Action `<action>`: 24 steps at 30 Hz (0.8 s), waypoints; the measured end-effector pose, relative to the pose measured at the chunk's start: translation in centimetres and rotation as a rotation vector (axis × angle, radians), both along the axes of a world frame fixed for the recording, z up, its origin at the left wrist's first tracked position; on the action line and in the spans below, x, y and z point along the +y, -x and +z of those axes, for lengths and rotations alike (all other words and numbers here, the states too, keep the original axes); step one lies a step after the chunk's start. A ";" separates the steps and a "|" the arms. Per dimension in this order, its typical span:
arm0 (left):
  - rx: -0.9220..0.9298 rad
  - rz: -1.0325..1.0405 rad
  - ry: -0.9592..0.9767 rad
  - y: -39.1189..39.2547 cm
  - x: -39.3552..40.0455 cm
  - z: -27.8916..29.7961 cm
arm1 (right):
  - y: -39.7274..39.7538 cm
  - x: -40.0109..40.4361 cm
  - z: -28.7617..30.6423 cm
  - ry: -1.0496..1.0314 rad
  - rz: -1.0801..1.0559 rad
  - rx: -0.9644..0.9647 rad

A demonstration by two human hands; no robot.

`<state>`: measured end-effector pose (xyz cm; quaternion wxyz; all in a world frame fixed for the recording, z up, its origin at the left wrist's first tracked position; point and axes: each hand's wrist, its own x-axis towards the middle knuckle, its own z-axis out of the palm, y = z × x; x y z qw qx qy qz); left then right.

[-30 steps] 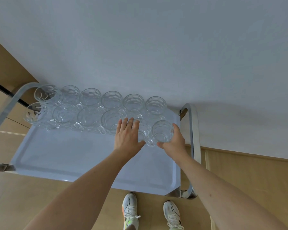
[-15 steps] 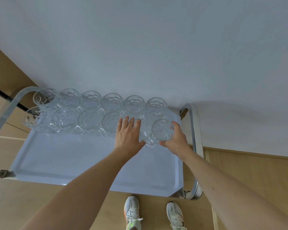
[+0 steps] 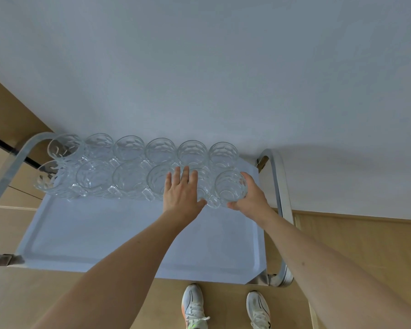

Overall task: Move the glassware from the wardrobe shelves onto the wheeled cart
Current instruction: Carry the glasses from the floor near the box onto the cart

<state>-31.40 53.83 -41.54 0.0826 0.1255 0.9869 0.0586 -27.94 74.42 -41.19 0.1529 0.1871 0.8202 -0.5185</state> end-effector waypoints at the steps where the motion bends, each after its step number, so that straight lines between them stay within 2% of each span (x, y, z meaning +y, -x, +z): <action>1: -0.010 -0.004 0.002 -0.1 0.1 0.1 | 0.0 0.0 0.0 0.002 -0.002 -0.002; 9: -0.015 -0.104 -0.059 0.5 0.5 1.8 | -0.7 -0.1 1.5 -0.052 -0.003 0.009; 16: -0.006 -0.195 -0.170 1.2 3.1 6.2 | -1.4 1.2 6.2 -0.152 -0.036 0.197; 24: 0.127 -0.322 -0.214 1.0 12.9 13.7 | -5.3 10.3 13.3 -0.352 -0.125 0.265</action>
